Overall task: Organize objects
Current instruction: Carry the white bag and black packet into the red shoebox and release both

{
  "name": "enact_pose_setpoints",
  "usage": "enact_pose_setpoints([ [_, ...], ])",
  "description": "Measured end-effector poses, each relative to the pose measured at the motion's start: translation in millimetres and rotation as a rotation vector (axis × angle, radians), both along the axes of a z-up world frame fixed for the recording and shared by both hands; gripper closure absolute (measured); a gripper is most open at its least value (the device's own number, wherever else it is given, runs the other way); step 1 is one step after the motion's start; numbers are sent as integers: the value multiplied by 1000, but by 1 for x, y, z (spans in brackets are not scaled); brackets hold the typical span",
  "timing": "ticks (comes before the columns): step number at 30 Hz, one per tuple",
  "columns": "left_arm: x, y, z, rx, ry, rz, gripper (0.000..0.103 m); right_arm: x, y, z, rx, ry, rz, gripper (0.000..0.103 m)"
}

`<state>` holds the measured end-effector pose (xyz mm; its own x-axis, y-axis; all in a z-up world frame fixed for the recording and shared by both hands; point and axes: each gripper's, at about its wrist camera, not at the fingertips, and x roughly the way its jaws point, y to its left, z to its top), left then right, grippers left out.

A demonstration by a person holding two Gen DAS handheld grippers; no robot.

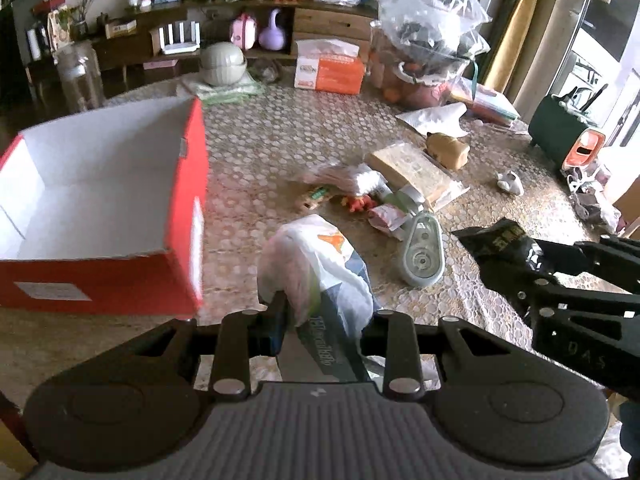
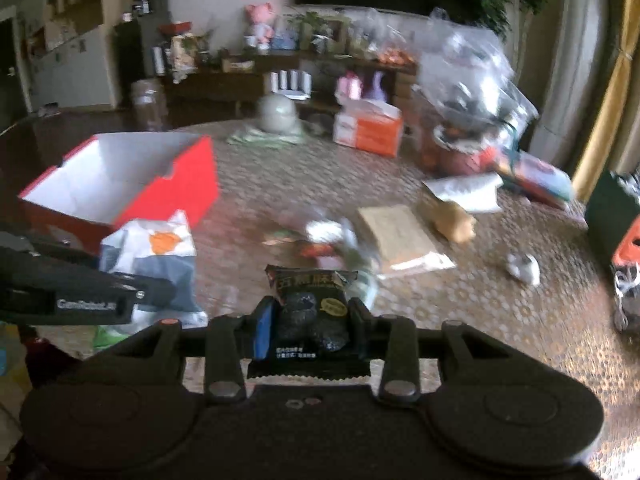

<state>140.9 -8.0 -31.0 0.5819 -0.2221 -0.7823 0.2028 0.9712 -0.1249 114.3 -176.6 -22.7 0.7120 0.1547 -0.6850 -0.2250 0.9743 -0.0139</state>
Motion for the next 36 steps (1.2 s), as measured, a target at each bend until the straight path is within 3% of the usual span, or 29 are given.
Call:
enact_pose_setpoints([
  [9,-3,63,32,-22,-18,21,73,4,66,25,-10,-38,118,65],
  [18,13,128,60,50,-78,83,73,34,127,37,-26,-76,195,65],
  [23,34,157,69,120,-119,100,73,64,158,30,-14,-40,217,65],
  [29,67,178,63,253,-136,82,73,101,197,7,-76,-8,224,65],
  [36,114,199,30,308,-34,46,73,134,229,-24,-85,63,237,65],
])
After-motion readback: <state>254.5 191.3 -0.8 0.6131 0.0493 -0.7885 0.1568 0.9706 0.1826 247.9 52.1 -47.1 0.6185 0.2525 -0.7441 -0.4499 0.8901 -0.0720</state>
